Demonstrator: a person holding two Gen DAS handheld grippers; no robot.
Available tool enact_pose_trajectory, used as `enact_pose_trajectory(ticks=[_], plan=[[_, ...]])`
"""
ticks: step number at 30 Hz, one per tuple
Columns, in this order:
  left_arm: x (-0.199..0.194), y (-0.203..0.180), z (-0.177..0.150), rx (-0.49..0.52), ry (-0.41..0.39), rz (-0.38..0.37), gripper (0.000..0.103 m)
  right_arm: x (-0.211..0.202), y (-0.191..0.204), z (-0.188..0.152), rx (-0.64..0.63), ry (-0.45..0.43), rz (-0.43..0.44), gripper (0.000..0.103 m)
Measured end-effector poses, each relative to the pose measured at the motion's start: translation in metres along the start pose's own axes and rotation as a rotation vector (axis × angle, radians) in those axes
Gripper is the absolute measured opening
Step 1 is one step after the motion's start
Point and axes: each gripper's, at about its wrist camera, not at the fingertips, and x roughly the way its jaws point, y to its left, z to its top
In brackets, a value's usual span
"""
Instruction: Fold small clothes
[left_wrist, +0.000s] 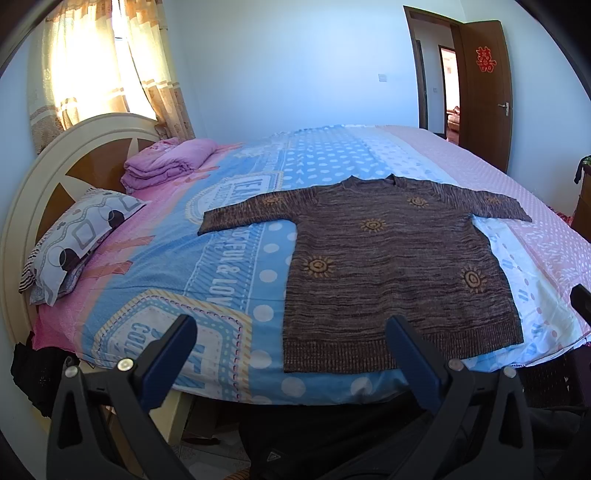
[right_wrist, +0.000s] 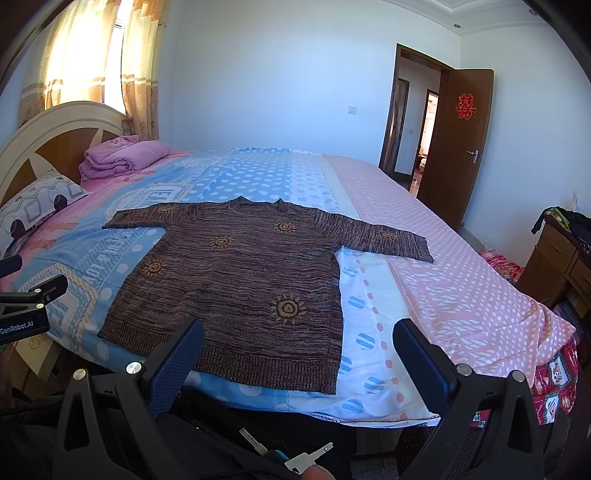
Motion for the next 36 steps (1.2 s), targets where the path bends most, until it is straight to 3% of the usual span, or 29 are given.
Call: enact_pose_trajectory(ticks=[36], plan=[[0.0055,-0.0034,0.0003,0.001,0.025,-0.006,0.103,0.0060,-0.0011,-0.0013,0.004,0.030,0.012,0.102]])
